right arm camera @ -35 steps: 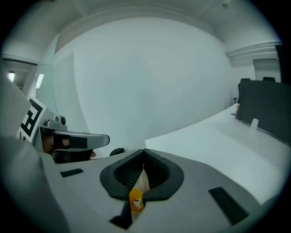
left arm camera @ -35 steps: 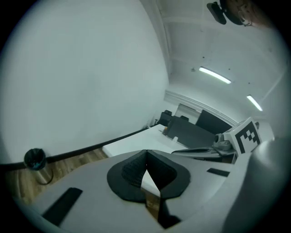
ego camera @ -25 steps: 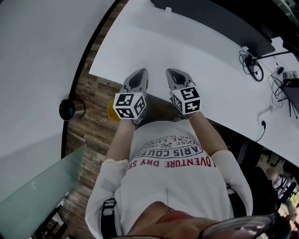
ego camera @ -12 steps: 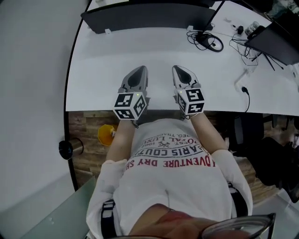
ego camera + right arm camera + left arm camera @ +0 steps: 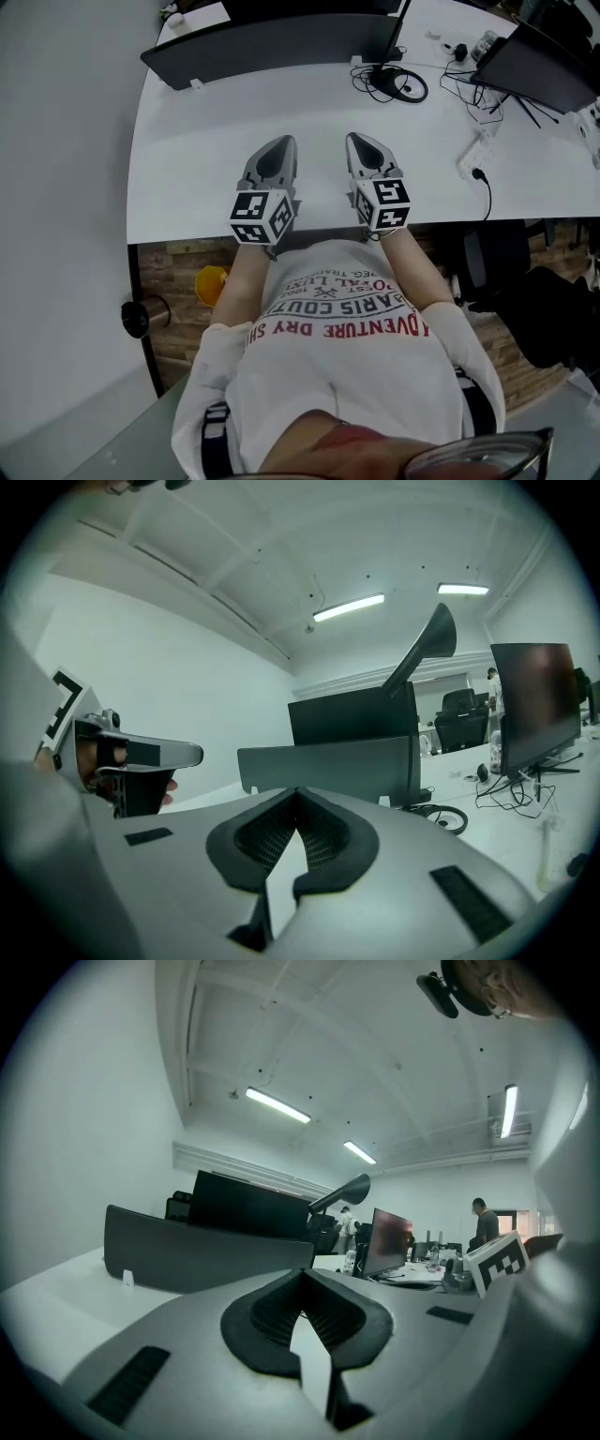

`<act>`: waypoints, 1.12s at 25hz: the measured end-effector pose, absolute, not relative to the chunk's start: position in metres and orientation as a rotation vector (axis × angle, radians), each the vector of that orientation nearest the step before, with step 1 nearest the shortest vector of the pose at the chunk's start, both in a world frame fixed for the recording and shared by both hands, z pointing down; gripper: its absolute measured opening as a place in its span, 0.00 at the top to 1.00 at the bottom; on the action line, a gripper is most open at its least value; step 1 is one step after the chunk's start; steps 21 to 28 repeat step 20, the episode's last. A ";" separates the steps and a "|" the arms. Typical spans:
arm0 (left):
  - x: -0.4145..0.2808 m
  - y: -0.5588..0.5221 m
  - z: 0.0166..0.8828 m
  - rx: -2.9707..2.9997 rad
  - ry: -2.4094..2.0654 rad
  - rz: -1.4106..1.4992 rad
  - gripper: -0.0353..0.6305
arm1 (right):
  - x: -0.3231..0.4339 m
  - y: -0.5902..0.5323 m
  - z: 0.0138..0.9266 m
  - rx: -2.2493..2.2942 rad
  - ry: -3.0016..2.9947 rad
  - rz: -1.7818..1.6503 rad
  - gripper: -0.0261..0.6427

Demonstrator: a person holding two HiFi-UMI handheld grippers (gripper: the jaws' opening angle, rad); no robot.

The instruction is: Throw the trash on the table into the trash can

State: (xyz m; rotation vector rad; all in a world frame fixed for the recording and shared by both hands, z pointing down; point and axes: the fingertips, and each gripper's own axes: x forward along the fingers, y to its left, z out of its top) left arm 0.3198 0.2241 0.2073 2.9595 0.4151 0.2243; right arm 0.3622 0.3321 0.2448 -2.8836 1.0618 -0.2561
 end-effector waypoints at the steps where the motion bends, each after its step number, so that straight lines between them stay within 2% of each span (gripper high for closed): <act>1: 0.320 0.225 0.208 2.963 0.415 0.226 0.91 | 0.363 0.332 0.244 -2.888 1.064 -0.256 0.92; 28: 0.328 0.218 0.198 2.985 0.400 0.182 0.91 | 0.370 0.328 0.240 -2.912 1.124 -0.215 0.92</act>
